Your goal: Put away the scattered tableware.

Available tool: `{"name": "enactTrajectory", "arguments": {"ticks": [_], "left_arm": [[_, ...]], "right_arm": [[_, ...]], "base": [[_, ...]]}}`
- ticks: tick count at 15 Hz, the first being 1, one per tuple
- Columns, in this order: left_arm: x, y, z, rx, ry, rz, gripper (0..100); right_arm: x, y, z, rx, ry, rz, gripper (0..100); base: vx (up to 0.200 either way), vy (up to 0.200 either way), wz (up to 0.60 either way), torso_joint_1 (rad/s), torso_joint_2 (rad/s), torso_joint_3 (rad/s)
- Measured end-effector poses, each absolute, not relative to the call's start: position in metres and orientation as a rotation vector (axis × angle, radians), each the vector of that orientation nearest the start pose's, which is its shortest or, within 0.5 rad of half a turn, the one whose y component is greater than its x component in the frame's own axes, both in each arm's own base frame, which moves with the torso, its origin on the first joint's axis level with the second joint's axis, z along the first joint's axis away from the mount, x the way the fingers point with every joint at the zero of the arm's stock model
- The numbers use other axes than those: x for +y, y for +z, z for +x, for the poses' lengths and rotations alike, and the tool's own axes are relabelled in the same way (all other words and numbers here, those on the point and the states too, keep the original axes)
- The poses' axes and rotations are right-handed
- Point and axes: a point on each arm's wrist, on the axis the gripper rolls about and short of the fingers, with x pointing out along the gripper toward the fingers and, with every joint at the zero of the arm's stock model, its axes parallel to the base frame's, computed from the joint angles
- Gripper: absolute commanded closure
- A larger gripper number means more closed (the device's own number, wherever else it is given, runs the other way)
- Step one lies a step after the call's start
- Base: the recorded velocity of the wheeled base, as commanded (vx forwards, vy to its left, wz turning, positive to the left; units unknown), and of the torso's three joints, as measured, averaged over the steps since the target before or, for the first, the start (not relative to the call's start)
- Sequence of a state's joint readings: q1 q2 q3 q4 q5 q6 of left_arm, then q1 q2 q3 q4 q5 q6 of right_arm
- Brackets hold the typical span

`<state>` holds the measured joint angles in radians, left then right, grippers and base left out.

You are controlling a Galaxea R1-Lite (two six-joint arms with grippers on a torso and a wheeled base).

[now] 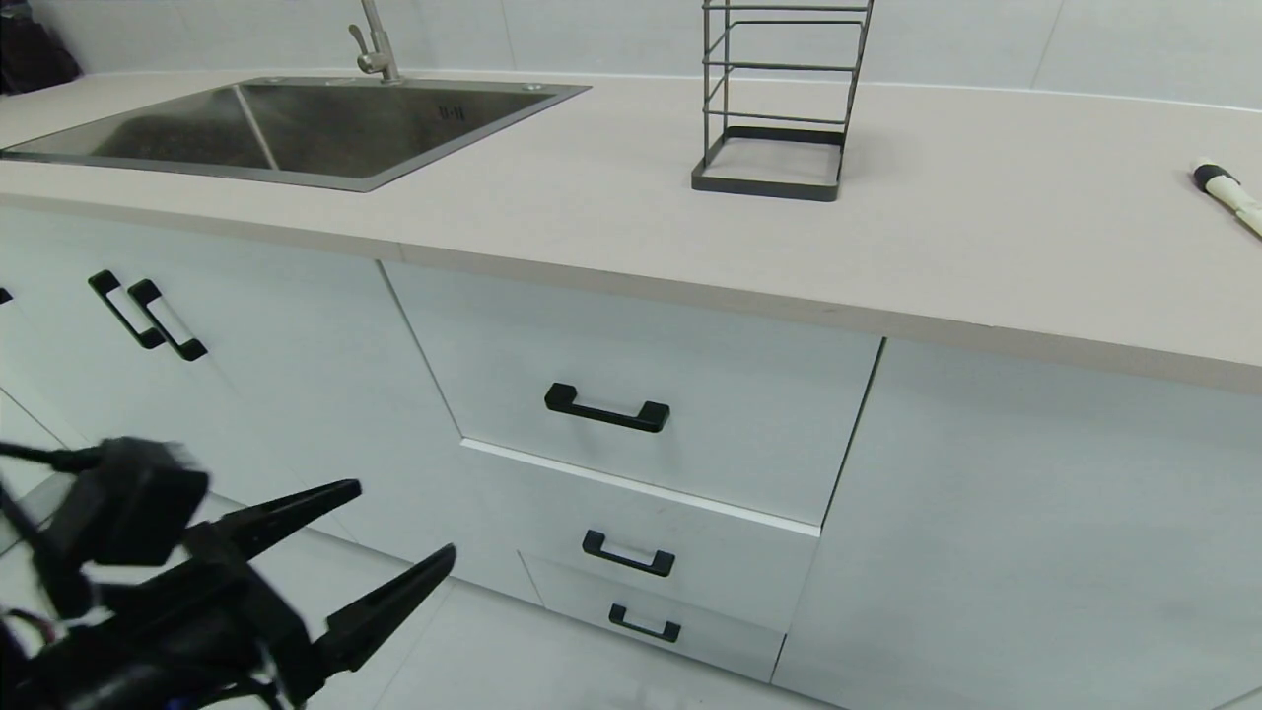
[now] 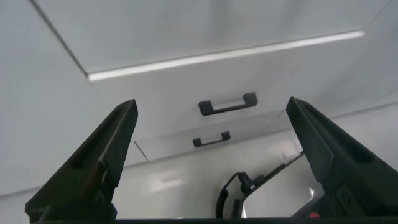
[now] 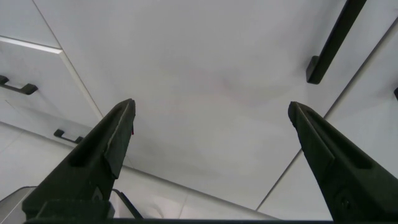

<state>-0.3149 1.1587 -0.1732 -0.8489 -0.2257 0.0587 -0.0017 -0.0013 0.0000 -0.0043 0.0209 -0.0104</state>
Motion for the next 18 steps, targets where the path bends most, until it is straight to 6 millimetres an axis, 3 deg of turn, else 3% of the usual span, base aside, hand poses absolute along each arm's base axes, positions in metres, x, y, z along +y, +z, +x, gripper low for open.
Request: {"name": "enactTrajectory", "arguments": {"ticks": [3,6,8,12,18], "left_arm": [[-0.027,0.159,0.072,0.034,-0.516,0.06,0],[-0.01,0.138,0.02,0.034,-0.473,0.059,0],[-0.004,0.122,-0.004,0.021,-0.424,0.053,0],[-0.001,0.089,-0.014,0.043,-0.291,0.033,0],[0.001,0.077,-0.019,0.042,0.01,0.039,0]], "right_arm": [[0.001,0.076,-0.023,-0.006,0.019,-0.01,0],[0.001,0.076,-0.023,-0.005,0.02,-0.01,0],[0.001,0.076,-0.023,-0.006,0.02,-0.01,0],[0.001,0.076,-0.023,-0.006,0.02,-0.01,0],[0.001,0.076,-0.023,-0.005,0.02,-0.01,0]], "base": [[0.0,0.0,0.0,0.0,0.0,0.0],[0.0,0.0,0.0,0.0,0.0,0.0],[0.0,0.0,0.0,0.0,0.0,0.0],[0.0,0.0,0.0,0.0,0.0,0.0],[0.0,0.0,0.0,0.0,0.0,0.0]]}}
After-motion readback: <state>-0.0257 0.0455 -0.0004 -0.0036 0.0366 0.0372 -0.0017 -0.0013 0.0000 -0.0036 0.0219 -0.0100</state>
